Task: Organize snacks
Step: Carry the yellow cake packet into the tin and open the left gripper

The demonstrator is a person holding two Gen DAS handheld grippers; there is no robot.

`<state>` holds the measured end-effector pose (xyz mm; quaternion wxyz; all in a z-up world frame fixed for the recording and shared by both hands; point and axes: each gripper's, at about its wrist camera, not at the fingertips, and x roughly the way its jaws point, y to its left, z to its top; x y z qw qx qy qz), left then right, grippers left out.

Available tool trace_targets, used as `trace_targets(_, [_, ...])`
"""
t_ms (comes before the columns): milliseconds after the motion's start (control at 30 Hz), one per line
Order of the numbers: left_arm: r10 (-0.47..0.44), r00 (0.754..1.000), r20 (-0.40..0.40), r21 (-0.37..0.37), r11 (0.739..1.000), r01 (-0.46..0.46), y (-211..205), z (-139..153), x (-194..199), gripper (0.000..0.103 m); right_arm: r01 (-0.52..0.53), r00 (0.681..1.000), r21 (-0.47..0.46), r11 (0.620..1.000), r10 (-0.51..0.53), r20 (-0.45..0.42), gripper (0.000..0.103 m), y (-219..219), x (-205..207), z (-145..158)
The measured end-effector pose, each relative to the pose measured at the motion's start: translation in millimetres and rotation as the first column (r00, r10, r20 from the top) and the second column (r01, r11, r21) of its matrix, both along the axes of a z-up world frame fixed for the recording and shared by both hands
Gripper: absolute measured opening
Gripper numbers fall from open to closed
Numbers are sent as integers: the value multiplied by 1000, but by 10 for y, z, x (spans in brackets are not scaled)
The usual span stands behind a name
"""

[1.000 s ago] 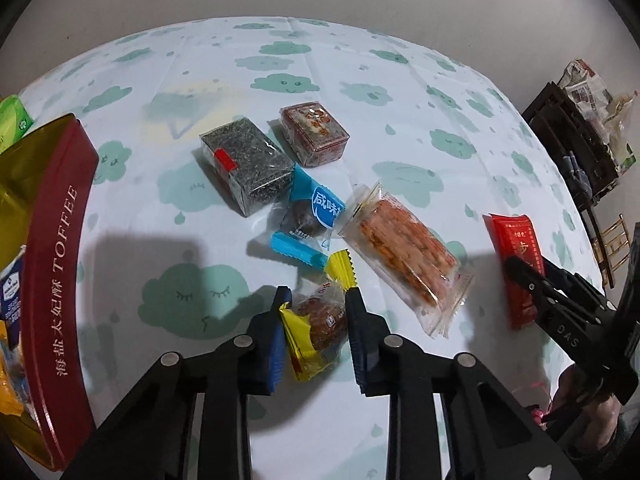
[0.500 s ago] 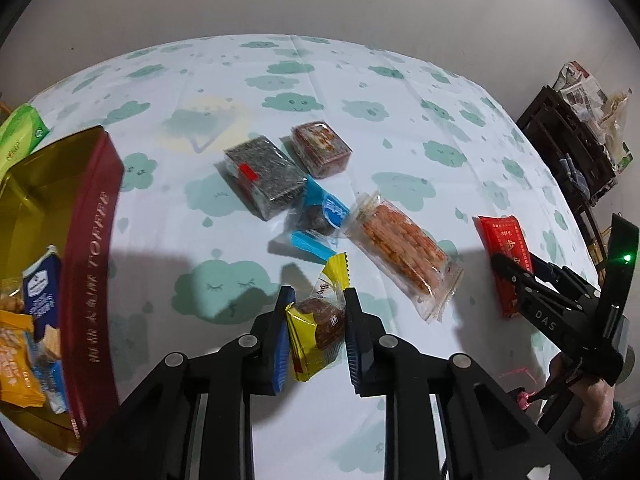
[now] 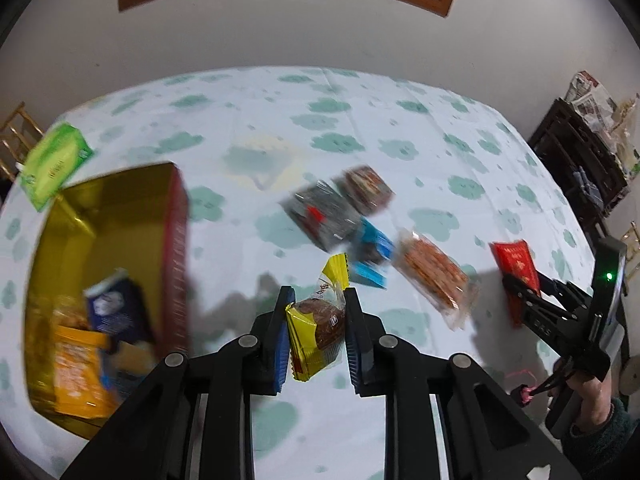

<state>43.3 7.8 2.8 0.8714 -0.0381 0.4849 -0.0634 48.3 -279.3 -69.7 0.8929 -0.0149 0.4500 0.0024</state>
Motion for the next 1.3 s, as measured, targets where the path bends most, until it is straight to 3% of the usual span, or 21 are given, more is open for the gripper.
trace_targets(300, [127, 991, 33, 111, 985, -130, 794, 117, 193, 21, 0, 1000, -3, 1000, 0, -2, 49, 1, 7, -3])
trace_targets(633, [247, 969, -10, 187, 952, -241, 1572, -92, 391, 21, 2, 1000, -3, 1000, -2, -6, 49, -2, 15, -14])
trace_targets(1300, [272, 959, -79, 211, 945, -251, 1830, -430, 461, 22, 9, 999, -13, 1000, -9, -40, 49, 1, 38, -7])
